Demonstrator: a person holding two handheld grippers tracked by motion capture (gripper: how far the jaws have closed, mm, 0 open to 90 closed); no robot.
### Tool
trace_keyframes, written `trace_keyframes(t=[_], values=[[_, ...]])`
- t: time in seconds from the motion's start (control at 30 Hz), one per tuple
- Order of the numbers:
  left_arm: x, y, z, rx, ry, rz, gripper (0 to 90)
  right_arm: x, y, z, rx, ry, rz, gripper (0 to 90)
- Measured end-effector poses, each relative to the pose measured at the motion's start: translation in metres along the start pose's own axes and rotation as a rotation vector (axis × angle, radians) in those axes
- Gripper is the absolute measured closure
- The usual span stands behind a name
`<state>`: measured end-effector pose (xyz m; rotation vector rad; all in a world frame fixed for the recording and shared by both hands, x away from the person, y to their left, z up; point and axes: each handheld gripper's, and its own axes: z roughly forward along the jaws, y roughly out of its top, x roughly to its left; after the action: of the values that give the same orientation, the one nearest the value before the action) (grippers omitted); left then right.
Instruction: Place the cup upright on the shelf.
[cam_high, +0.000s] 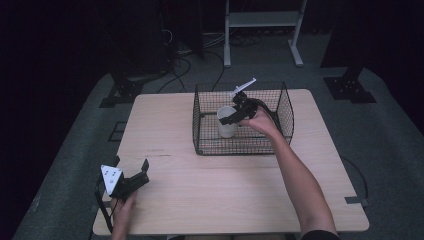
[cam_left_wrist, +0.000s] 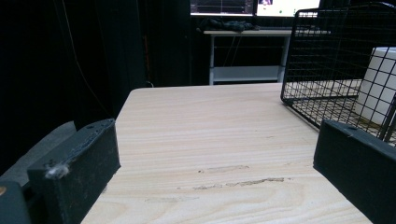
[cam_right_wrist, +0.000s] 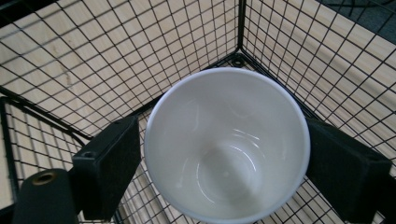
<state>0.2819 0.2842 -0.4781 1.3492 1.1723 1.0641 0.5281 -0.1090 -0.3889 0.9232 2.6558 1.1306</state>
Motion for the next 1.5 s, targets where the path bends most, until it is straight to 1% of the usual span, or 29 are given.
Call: trace_keyframes(t=[0.1,0.3,0.37,0.4,0.5,0.57,0.8,0.97,1.1,1.27,1.33,1.5], values=[[0.000,0.000,0.000,0.000,0.000,-0.001,0.0,0.001,0.001,-0.004,-0.013,-0.002,0.000,13.0],[0.000,0.000,0.000,-0.002,-0.002,0.003,0.0,0.002,0.002,-0.019,-0.055,0.002,0.007,13.0],[-0.001,0.000,0.000,-0.001,0.000,0.006,0.0,0.002,0.002,-0.024,-0.069,-0.008,0.009,12.9],[-0.001,0.000,0.000,-0.001,0.001,0.006,0.0,0.000,0.001,-0.028,-0.084,-0.011,0.018,12.9],[-0.001,0.000,0.000,0.000,0.001,0.005,0.0,-0.001,-0.001,-0.033,-0.088,-0.023,0.026,12.9],[-0.001,0.000,0.000,0.000,0.001,0.004,0.0,-0.003,-0.002,-0.038,-0.100,-0.027,0.039,12.9],[-0.001,0.000,0.000,0.000,0.001,0.005,0.0,-0.008,-0.008,-0.054,-0.132,-0.050,0.060,13.1],[-0.001,0.000,0.000,0.000,0.001,0.005,0.0,-0.010,-0.011,-0.060,-0.137,-0.065,0.075,13.2],[-0.001,0.000,0.000,0.000,0.000,0.004,0.0,-0.010,-0.012,-0.065,-0.149,-0.060,0.084,13.3],[-0.001,0.000,0.000,0.000,0.000,0.004,0.0,-0.009,-0.012,-0.071,-0.145,-0.072,0.090,13.4],[-0.001,0.000,0.000,0.000,0.000,0.005,0.0,-0.009,-0.013,-0.073,-0.140,-0.065,0.098,13.4],[-0.001,0.000,0.000,0.000,0.000,0.005,0.0,-0.005,-0.015,-0.081,-0.158,-0.065,0.087,13.7]])
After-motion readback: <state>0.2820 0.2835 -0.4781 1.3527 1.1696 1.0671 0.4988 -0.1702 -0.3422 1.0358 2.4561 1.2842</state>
